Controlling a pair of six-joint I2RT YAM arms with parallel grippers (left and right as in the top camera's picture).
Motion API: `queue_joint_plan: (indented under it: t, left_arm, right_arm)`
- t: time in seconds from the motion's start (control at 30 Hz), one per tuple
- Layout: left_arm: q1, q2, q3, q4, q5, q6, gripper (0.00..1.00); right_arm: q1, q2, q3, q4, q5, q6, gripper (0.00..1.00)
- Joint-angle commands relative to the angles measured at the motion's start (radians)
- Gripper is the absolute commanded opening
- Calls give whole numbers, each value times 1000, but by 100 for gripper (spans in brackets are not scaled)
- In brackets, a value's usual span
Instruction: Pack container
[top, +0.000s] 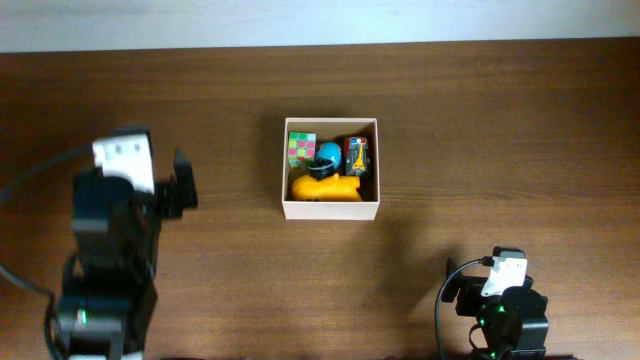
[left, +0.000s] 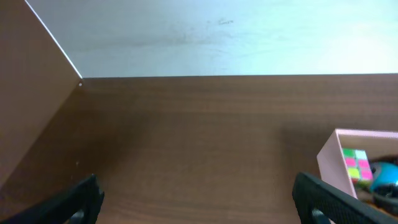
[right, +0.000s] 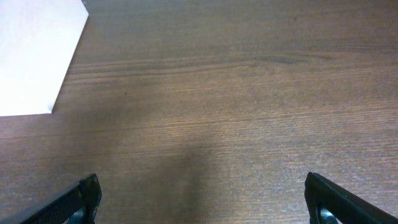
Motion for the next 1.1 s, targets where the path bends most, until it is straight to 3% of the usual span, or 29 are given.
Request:
queue_joint_plan:
  t: [0.0,0.47,0.8,1.07]
  left_arm:
    - [0,-127,-128,8,14,49,99]
    - [0,-605,-678,148,69,48,99]
    - [0,-790,-864,150,130,48,99]
    - [-1,-833,-875,170,130,48,99]
  right_arm:
    - [-8,-12,-9,0,-5,3,99]
    - [-8,-12,-9,0,-5,3,99]
    - [-8,-12,-9,0,-5,3,99]
    - [-8,-12,-9,0,-5,3,99]
